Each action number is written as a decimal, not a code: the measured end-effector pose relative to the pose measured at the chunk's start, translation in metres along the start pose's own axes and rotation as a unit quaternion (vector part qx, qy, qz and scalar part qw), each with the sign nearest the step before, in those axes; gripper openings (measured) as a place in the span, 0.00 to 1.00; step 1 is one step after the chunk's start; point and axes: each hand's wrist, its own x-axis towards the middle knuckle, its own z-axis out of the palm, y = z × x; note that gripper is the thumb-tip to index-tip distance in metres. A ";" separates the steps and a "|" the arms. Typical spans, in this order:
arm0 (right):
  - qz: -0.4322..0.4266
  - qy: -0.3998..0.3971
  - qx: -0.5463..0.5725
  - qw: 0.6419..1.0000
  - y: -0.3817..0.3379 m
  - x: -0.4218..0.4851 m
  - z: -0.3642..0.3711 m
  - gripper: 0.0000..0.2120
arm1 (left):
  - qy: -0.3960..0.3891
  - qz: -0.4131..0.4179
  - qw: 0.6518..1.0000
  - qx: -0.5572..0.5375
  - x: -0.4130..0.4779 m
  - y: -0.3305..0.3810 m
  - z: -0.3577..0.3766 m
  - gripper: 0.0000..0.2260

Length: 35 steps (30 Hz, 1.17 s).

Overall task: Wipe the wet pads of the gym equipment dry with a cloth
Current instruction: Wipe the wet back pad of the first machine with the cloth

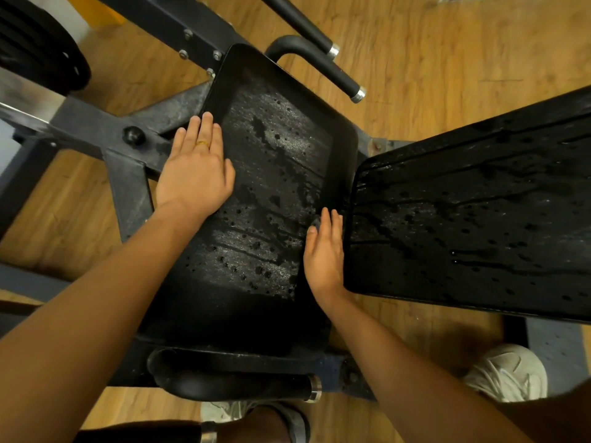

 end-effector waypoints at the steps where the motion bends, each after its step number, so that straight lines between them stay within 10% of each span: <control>1: -0.012 -0.002 -0.004 1.000 0.001 -0.001 0.000 0.26 | 0.000 0.000 1.000 0.002 0.000 0.000 0.000 0.28; 35: -0.012 0.000 -0.035 0.999 -0.028 0.223 -0.026 0.26 | 0.011 0.002 1.000 -0.004 0.001 -0.001 0.005 0.28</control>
